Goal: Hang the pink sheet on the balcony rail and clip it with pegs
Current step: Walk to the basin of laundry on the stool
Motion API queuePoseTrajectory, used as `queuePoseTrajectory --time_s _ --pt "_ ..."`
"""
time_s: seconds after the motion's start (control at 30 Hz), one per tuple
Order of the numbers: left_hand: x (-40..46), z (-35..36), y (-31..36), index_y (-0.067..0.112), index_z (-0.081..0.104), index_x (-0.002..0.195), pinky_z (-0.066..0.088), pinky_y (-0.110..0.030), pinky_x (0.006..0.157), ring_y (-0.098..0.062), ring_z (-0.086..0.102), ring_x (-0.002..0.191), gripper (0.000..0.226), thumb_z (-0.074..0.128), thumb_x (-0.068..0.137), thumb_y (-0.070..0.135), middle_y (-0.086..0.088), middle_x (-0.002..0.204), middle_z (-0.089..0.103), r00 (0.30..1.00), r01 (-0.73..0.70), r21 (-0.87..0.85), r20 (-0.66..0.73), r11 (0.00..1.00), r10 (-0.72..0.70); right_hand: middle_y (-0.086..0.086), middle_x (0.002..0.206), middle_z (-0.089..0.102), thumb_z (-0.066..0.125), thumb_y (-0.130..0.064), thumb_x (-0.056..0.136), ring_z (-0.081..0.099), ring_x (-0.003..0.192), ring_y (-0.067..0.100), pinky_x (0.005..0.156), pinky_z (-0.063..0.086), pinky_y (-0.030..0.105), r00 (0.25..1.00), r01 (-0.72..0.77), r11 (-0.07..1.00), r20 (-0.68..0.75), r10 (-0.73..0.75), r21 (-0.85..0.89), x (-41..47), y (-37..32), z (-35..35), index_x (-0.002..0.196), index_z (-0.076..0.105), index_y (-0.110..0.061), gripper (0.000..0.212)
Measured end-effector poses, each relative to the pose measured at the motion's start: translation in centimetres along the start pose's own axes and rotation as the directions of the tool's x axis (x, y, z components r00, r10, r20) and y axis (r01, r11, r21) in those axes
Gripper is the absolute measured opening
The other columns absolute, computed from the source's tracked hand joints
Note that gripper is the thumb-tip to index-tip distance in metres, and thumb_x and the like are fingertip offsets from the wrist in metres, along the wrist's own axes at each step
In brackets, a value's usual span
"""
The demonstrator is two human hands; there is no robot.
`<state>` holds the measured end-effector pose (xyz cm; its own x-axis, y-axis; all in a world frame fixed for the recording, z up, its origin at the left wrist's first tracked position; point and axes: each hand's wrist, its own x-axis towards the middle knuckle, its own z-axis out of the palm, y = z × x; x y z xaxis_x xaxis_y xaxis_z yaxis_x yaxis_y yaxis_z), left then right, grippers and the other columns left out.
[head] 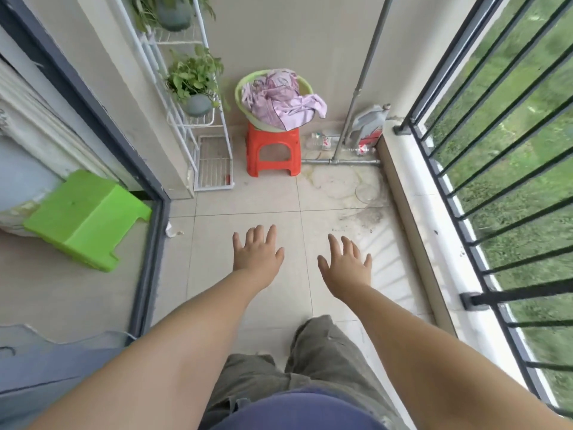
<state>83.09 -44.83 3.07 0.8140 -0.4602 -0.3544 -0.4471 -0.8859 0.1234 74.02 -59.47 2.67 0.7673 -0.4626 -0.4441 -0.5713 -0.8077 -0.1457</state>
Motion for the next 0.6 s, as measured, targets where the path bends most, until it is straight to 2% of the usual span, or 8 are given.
queuePoseTrajectory --time_s 0.17,0.27,0.43,0.6 --pt "11.4 -2.4 1.0 0.018 0.013 0.145 0.007 -0.052 0.115 -0.024 0.02 0.137 0.054 0.026 0.096 0.038 -0.007 0.148 0.024 0.998 -0.054 0.033 0.02 0.998 0.053 0.003 0.158 0.005 0.021 -0.045 0.095 0.004 0.145 0.02 0.115 0.006 0.053 1.0 0.011 0.999 0.024 -0.01 -0.038 11.7 -0.2 -4.1 0.147 0.003 -0.029 0.057" --pt "18.9 -4.9 2.1 0.018 0.016 0.143 0.008 -0.053 0.114 -0.024 0.022 0.137 0.053 0.027 0.096 0.038 -0.007 0.146 0.027 1.0 -0.008 -0.005 0.022 1.0 0.008 0.002 0.158 0.005 0.022 -0.045 0.095 0.004 0.145 0.019 0.115 0.006 0.053 0.999 0.047 0.997 0.029 -0.045 -0.061 18.9 0.4 -8.1 0.147 0.004 -0.03 0.057" --pt "30.1 -9.7 4.9 0.017 0.017 0.144 0.009 -0.05 0.115 -0.023 0.021 0.138 0.053 0.028 0.096 0.037 -0.007 0.148 0.026 0.999 0.042 -0.111 -0.012 0.993 -0.044 0.003 0.158 0.006 0.022 -0.046 0.095 0.005 0.145 0.021 0.114 0.008 0.055 0.999 0.017 0.99 0.036 -0.012 -0.143 30.1 1.5 -15.4 0.147 0.004 -0.029 0.058" --pt "39.0 -12.2 3.4 0.017 0.021 0.142 0.012 -0.049 0.113 -0.024 0.023 0.137 0.051 0.028 0.096 0.038 -0.008 0.147 0.029 0.997 0.078 -0.125 0.0 0.989 -0.078 0.002 0.158 0.006 0.023 -0.045 0.095 0.006 0.145 0.02 0.115 0.008 0.054 0.994 0.084 0.986 0.075 -0.073 -0.142 39.7 -1.9 -18.9 0.147 0.004 -0.03 0.057"
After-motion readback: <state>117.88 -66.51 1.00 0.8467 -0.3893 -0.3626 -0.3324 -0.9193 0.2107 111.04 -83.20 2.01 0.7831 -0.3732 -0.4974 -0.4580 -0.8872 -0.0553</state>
